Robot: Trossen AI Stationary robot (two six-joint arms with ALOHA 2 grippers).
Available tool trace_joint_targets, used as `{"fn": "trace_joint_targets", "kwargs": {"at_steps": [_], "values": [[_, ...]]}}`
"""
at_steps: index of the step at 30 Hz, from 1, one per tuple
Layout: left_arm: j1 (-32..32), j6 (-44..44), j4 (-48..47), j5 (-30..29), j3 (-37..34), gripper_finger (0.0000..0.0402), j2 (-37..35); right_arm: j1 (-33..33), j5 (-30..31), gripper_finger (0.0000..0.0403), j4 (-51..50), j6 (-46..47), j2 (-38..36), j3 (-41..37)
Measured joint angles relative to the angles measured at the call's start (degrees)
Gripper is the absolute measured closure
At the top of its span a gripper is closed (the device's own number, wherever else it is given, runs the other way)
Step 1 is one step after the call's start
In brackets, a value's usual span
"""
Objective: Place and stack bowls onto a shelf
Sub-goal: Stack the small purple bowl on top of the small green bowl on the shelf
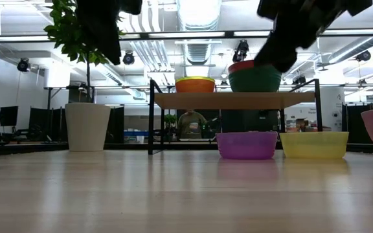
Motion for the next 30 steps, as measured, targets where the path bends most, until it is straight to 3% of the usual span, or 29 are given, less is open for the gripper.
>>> {"fn": "trace_joint_targets", "kwargs": {"at_steps": [5, 12, 17, 25, 30], "values": [[0.0, 4.9, 0.1, -5.1, 0.9, 0.0271, 1.5, 0.0, 0.6, 0.0394, -0.1, -0.9, 4.9, 0.0], [0.0, 7.8, -0.7, -18.1, -0.4, 0.0271, -0.6, 0.0, 5.5, 0.0392, -1.1, -3.5, 9.0, 1.8], [0.0, 8.2, -0.8, -26.3, -2.0, 0.0271, -1.9, 0.0, 5.6, 0.0359, -1.8, -4.7, 11.5, 4.0], [0.0, 7.8, -0.5, -27.8, -2.7, 0.0271, -2.0, -0.2, 13.5, 0.0260, -10.3, -3.9, 20.5, 8.0], [0.0, 7.8, -0.5, -28.2, -2.7, 0.0271, -1.9, -0.3, 13.9, 0.0239, -12.9, -3.7, 24.3, 11.0]]}}
